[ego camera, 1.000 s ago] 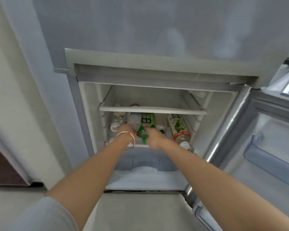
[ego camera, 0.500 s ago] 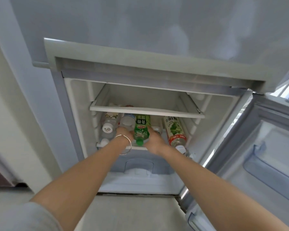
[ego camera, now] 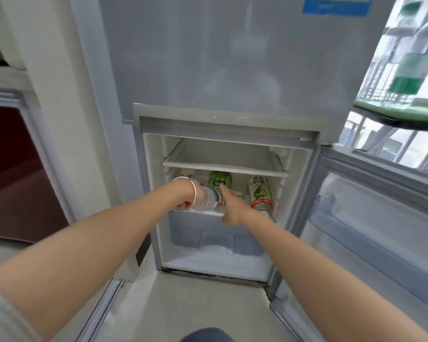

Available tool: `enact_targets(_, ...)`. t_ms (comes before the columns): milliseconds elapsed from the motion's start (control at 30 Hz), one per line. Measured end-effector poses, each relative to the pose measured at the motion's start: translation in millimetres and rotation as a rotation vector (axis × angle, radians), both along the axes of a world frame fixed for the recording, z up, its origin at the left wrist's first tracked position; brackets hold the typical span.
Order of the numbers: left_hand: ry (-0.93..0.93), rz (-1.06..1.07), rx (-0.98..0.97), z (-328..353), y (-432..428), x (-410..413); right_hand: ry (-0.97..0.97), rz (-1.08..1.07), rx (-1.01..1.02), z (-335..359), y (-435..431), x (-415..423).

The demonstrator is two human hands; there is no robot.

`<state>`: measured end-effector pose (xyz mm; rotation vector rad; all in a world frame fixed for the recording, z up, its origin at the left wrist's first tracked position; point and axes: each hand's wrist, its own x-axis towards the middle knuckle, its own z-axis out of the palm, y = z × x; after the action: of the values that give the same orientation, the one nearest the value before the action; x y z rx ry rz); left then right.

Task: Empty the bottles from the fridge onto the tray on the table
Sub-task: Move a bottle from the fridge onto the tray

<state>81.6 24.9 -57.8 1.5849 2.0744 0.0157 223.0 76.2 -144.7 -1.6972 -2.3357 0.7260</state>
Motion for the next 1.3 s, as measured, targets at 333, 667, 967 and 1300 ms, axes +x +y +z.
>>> enact_targets(333, 0.181, -0.178, -0.282, 155, -51, 107, 0.245, 0.031, 0.066, 89, -94, 82)
enact_targets(667, -0.138, -0.395, 0.446, 290, -79, 240, 0.724, -0.095, 0.038, 233, -136, 219)
enact_targets(967, -0.534, -0.420, 0.666, 267, -2, 330, 0.675, -0.449, 0.574, 295, -52, 314)
enact_targets(1300, -0.921, -0.393, 0.599, 193, 115, 384, 0.695, -0.647, 0.584, 267, 79, 336)
